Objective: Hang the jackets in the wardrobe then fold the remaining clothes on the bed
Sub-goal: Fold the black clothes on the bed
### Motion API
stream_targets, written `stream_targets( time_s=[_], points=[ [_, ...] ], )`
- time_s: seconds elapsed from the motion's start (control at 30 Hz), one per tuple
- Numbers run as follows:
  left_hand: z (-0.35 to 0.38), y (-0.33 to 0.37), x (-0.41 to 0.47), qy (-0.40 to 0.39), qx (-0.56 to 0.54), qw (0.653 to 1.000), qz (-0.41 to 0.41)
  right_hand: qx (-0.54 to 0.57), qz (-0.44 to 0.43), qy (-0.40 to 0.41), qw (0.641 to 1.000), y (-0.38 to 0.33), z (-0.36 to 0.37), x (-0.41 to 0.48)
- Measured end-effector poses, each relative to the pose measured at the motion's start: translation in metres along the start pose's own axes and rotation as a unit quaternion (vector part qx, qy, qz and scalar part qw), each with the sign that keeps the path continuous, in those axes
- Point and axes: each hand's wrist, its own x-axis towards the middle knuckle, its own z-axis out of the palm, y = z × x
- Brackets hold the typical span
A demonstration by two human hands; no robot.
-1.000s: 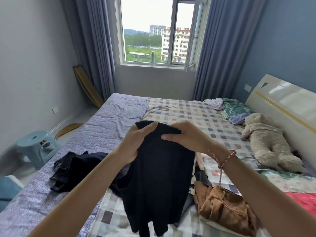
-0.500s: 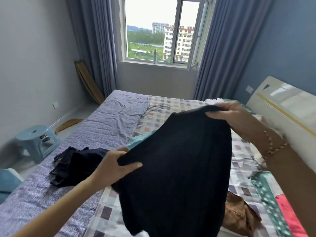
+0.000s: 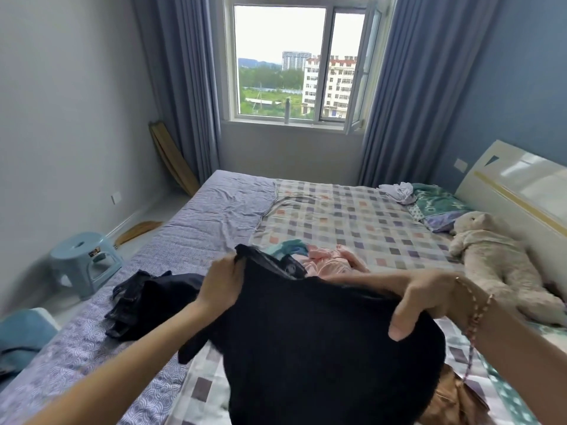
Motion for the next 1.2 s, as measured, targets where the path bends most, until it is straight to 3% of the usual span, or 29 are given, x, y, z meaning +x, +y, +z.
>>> stream_targets(
  time_s=[0.1, 0.2, 0.27, 0.33, 0.4, 0.5, 0.6, 0.67, 0.73, 0.93, 1.0, 1.03, 1.1, 1.17, 1.2],
  points=[
    [-0.032, -0.005, 0.006, -0.048, 0.078, 0.988, 0.122, -0.005, 0.077, 0.004, 0.997, 0.008, -0.001, -0.001],
    [-0.056, -0.014, 0.016, -0.134, 0.165, 0.956, 0.201, -0.080, 0.101, 0.197, 0.972, 0.020, -0.003, -0.005],
    [-0.063, -0.013, 0.015, -0.152, 0.188, 0.945, 0.220, -0.191, 0.114, 0.350, 0.910, 0.024, -0.009, -0.006],
    [-0.061, -0.005, 0.012, -0.160, 0.156, 0.953, 0.206, -0.292, 0.108, 0.447, 0.838, 0.025, -0.014, -0.006],
    [-0.059, 0.005, 0.016, -0.125, 0.107, 0.972, 0.167, -0.384, 0.094, 0.497, 0.773, 0.025, -0.015, -0.006],
    [-0.063, 0.017, 0.021, -0.064, 0.042, 0.989, 0.125, -0.389, 0.005, 0.568, 0.725, 0.025, -0.009, -0.007],
    [-0.070, 0.018, 0.022, -0.050, 0.144, 0.980, 0.126, -0.391, -0.083, 0.662, 0.634, 0.028, -0.005, -0.012],
    [-0.074, 0.014, 0.026, 0.043, 0.234, 0.963, 0.126, -0.413, -0.109, 0.693, 0.581, 0.030, -0.003, -0.014],
    [-0.074, 0.009, 0.032, 0.106, 0.263, 0.952, 0.112, -0.416, -0.115, 0.684, 0.588, 0.024, 0.001, -0.015],
    [-0.079, 0.022, 0.053, 0.198, 0.092, 0.974, 0.067, -0.300, 0.104, 0.529, 0.787, 0.011, -0.012, -0.030],
    [-0.087, 0.033, 0.058, 0.224, 0.006, 0.974, 0.037, -0.259, 0.114, 0.496, 0.821, 0.014, -0.017, -0.035],
    [-0.091, 0.036, 0.060, 0.233, -0.022, 0.972, 0.032, -0.267, 0.104, 0.509, 0.811, 0.014, -0.019, -0.039],
    [-0.103, 0.036, 0.060, 0.242, 0.004, 0.965, 0.104, -0.308, 0.052, 0.588, 0.746, 0.015, -0.025, -0.048],
    [-0.123, 0.027, 0.061, 0.175, 0.073, 0.951, 0.246, -0.322, -0.021, 0.655, 0.683, 0.012, -0.029, -0.057],
    [-0.132, 0.020, 0.061, 0.119, 0.115, 0.941, 0.294, -0.308, -0.045, 0.671, 0.673, 0.013, -0.030, -0.062]
  ],
)
